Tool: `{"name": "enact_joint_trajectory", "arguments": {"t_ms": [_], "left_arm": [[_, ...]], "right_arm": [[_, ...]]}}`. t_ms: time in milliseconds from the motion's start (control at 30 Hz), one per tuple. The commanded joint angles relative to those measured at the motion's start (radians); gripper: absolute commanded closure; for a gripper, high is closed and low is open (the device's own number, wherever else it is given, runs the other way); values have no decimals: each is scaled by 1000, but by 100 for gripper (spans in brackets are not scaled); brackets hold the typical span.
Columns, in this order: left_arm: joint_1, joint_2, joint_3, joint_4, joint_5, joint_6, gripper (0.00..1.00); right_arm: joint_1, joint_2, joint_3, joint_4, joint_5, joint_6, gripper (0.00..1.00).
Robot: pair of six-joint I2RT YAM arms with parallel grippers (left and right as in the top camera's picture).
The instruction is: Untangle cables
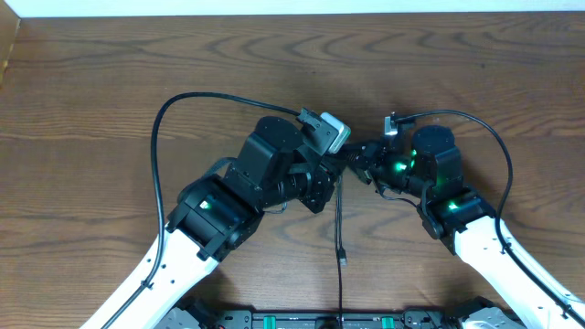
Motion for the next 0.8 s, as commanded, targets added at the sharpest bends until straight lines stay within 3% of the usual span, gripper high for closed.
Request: {"name": "enact_joint_trajectory", "arguments": {"t_ms": [0, 233, 400, 467, 567, 700, 767], "left_arm": [[-2, -35, 26, 2, 34, 14, 93], [-2, -48, 26, -12, -69, 21, 93], [-2, -40, 26, -96, -327, 21, 91], [-2, -28, 26, -128, -393, 21, 83], [-2, -5, 26, -152, -392, 21, 55], [10, 45, 26, -164, -388, 26, 44], [18, 66, 26, -164, -373, 59, 43]], "right_arm": [[2, -2, 1, -27, 106, -60, 99], [2, -2, 1, -101, 111, -176, 99], [0, -3, 1, -138, 72, -312, 99], [0, -9, 1, -140, 31, -407, 99], [-2, -16, 1, -146, -12, -511, 99], [-32, -50, 1, -151, -109, -563, 99], [-50, -68, 1, -151, -163, -563, 99]]}}
